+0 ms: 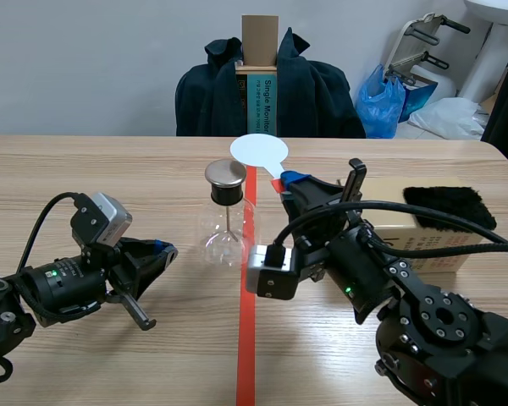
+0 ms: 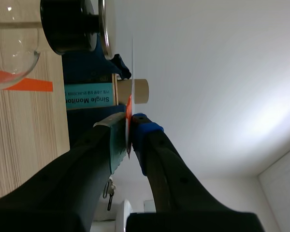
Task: Do the electroscope experiment.
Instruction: 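Bring the plate to the electroscope and point at the metal foil, then move the plate toward and away from the electroscope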
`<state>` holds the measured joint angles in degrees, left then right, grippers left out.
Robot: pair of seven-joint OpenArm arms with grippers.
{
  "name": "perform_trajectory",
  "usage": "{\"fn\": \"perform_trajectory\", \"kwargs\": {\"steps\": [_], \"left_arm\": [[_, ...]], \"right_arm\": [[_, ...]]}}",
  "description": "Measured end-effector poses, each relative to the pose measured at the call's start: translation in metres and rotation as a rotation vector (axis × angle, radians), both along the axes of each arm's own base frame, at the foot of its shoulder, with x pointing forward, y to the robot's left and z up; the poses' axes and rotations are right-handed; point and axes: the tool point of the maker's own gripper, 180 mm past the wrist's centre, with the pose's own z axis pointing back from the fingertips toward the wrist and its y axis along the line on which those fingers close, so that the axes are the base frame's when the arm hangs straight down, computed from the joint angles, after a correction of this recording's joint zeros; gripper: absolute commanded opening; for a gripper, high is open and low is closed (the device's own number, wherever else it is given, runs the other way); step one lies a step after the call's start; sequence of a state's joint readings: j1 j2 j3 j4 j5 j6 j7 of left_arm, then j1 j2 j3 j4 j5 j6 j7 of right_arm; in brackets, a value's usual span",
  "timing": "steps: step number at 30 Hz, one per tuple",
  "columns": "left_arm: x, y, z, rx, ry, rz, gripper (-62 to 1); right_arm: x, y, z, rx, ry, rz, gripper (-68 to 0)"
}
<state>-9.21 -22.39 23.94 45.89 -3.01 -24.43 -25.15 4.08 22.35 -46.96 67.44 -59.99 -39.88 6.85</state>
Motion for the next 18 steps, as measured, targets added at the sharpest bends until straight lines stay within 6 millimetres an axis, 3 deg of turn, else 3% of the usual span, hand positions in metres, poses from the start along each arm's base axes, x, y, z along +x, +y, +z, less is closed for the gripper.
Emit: {"fn": "perform_trajectory", "kwargs": {"steps": [18], "left_arm": [[0.003, 0.003, 0.0, 0.012, -0.014, 0.018, -58.1]], "right_arm": [[-0.019, 0.022, 0.0, -0.015, -0.012, 0.161, -66.9]]}}
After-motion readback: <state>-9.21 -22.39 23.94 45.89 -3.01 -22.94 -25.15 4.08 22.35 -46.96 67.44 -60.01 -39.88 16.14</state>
